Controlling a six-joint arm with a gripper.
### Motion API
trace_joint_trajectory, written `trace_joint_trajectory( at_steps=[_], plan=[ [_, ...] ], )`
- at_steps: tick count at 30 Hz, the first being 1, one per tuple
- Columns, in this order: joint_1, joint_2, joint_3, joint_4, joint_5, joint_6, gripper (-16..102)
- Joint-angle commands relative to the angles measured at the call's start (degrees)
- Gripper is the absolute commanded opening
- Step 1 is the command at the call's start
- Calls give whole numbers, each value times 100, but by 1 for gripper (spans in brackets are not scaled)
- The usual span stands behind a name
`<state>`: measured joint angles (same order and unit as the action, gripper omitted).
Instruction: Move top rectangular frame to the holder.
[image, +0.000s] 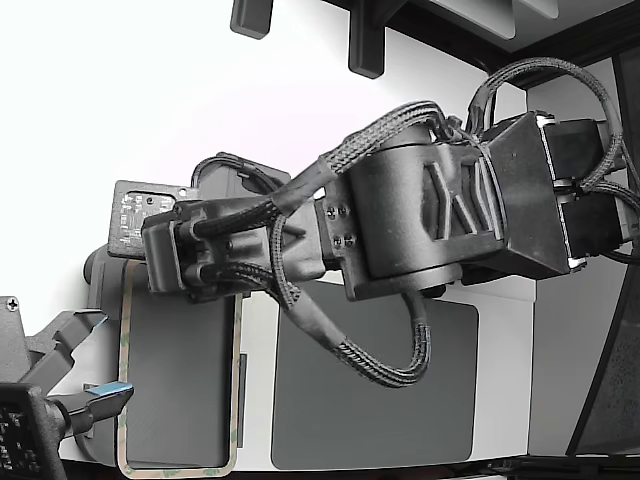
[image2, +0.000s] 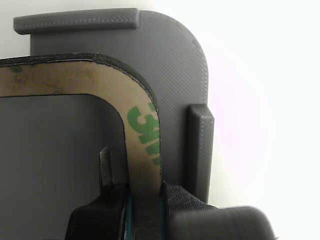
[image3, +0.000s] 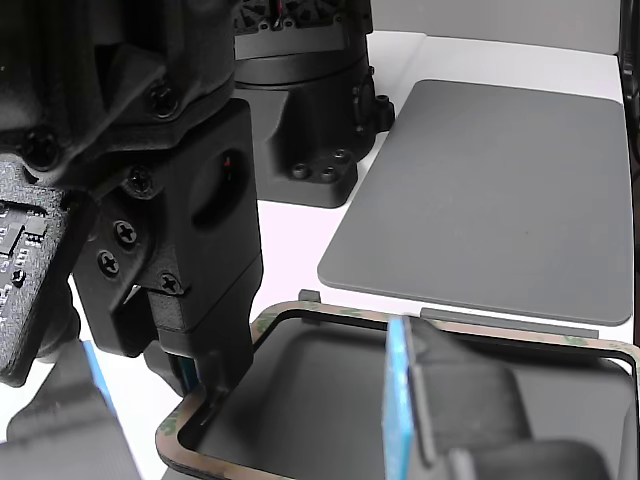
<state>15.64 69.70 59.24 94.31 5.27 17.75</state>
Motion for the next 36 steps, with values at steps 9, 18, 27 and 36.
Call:
trace_joint_trajectory(
  at_steps=[9, 18, 27, 36],
  plan=[
    [-176, 9, -158, 53, -18, 18, -10],
    [-211, -132, -211, 44, -35, 26, -10],
    [-211, -193, -290, 44, -70, 18, -10],
    [-211, -193, -255, 53, -26, 62, -10]
  ],
)
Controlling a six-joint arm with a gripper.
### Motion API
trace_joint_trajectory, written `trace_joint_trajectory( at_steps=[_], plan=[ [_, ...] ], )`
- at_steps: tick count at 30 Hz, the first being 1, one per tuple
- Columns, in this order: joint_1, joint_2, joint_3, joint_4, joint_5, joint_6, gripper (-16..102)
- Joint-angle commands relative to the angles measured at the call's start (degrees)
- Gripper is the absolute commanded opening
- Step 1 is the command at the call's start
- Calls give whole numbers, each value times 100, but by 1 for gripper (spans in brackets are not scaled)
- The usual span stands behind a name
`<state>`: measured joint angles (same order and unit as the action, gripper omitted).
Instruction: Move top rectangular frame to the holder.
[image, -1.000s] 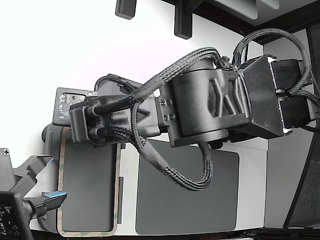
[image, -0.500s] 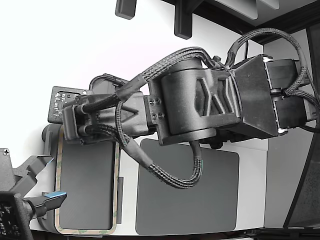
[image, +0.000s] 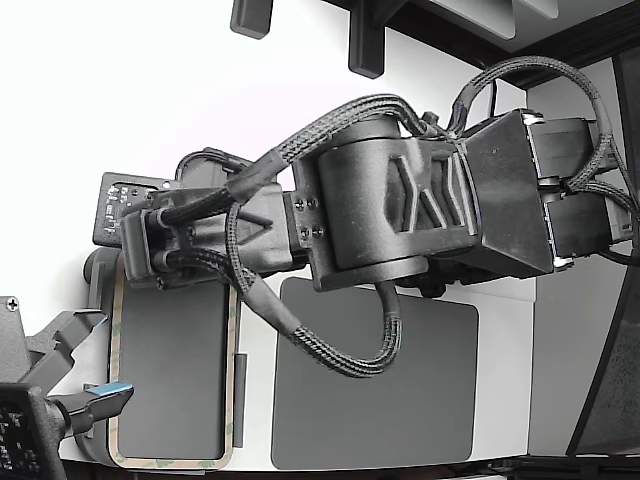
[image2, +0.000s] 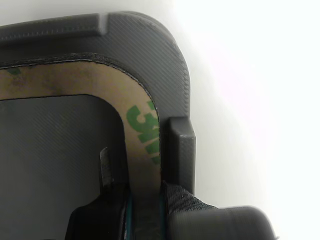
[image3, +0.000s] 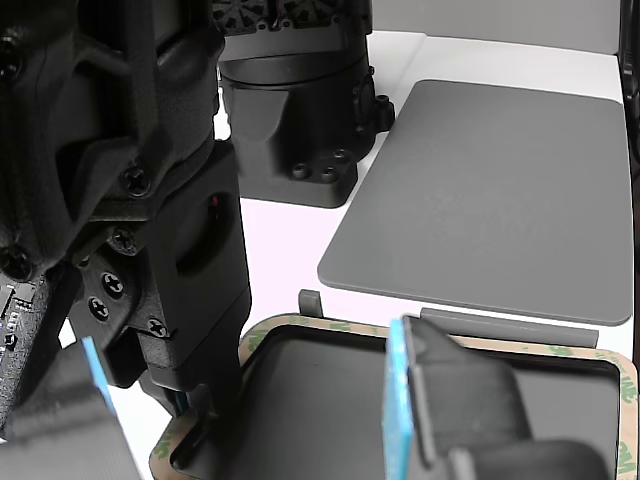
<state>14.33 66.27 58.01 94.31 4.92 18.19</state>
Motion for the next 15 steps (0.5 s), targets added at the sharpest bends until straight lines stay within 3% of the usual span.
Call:
trace_joint_trajectory(
  at_steps=[1, 15],
  plan=[
    [-79, 158, -123, 53, 9, 18, -10],
    [-88, 237, 26, 53, 35, 35, -10]
  ],
)
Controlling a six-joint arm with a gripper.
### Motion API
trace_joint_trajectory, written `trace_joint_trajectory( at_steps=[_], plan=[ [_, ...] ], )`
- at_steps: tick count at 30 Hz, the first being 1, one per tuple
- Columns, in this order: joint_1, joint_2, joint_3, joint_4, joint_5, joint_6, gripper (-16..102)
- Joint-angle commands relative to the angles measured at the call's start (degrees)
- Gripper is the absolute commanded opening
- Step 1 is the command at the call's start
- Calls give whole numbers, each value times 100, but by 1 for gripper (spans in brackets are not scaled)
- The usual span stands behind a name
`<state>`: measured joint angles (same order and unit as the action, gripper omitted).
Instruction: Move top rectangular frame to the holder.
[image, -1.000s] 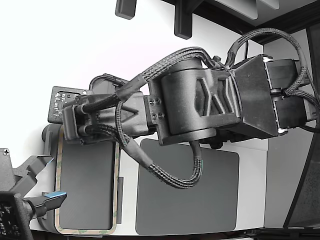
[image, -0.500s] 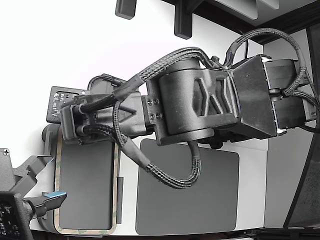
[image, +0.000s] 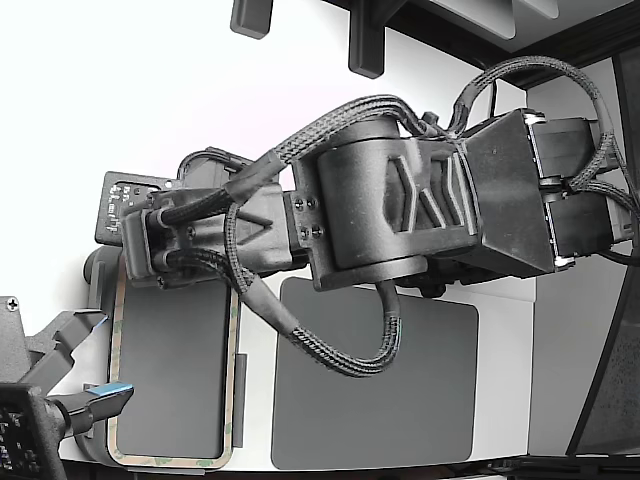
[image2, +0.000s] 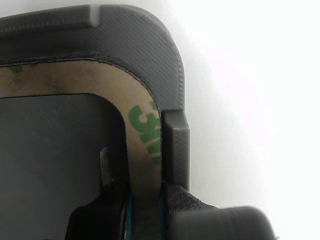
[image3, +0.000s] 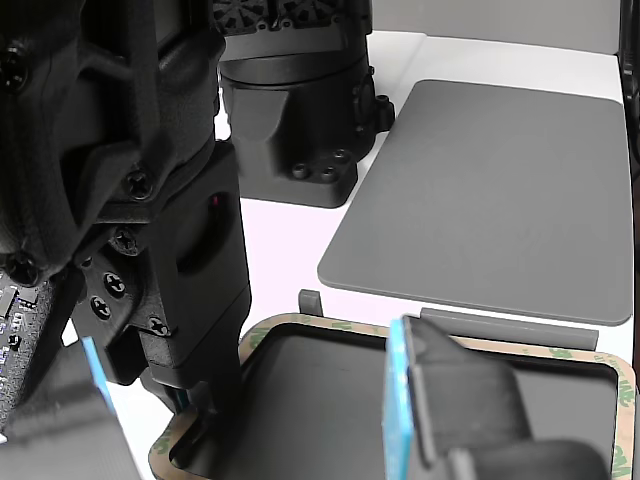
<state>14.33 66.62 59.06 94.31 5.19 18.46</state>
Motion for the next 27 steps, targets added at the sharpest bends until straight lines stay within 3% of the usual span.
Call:
trace_joint_trajectory(
  at_steps=[1, 27],
  plan=[
    [-88, 202, -79, 53, 18, 9, -10],
    [-88, -26, -193, 53, -26, -387, -10]
  ],
)
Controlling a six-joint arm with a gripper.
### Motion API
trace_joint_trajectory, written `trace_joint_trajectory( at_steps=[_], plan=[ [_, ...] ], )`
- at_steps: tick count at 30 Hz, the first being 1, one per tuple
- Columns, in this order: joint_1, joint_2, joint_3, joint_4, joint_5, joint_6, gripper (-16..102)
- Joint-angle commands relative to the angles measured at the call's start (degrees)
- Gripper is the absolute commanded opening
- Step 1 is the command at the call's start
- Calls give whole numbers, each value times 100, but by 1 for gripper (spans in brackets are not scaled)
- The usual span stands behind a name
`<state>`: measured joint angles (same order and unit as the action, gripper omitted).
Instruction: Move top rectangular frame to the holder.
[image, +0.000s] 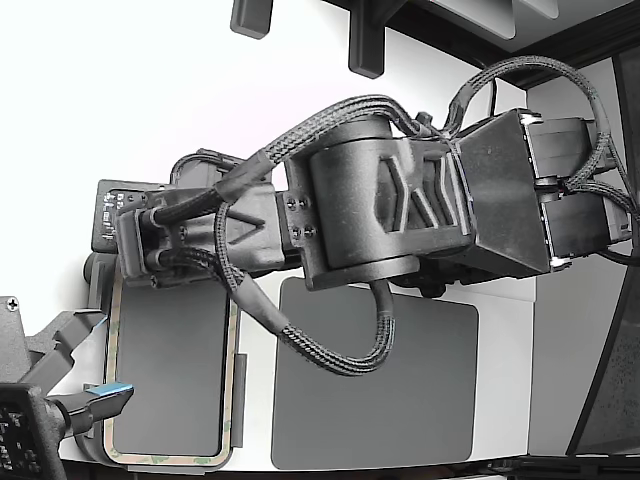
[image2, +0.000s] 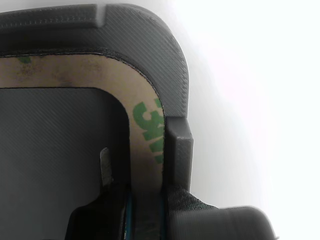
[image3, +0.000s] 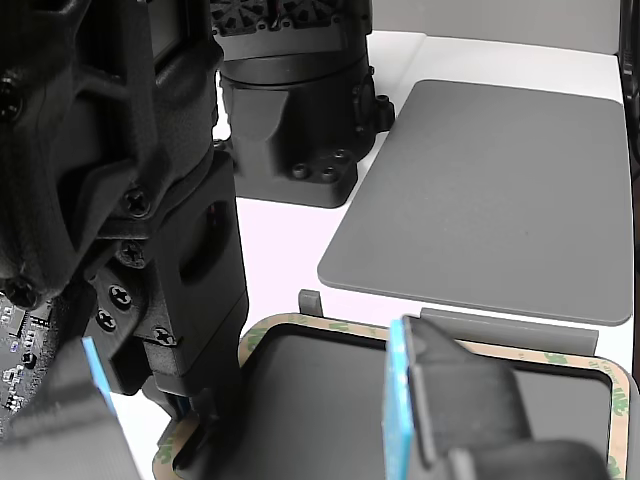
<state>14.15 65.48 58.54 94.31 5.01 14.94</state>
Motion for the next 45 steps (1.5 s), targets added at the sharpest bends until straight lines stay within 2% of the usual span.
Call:
trace_joint_trajectory(
  at_steps=[1, 18, 21, 23, 25, 29, 37, 45],
  plan=[
    [-70, 79, -149, 53, -9, -44, -10],
    [-70, 70, -97, 53, -26, -18, -9],
    [-53, 70, -114, 53, -26, -44, -1],
    [-53, 79, -132, 53, -26, -62, 13],
    [-35, 79, -158, 53, -26, -88, 35],
    [-18, 70, -167, 53, -53, -123, 100],
    [62, 211, -501, 53, 53, -53, 100],
    [26, 1213, -281, 53, 475, 712, 100]
  ],
)
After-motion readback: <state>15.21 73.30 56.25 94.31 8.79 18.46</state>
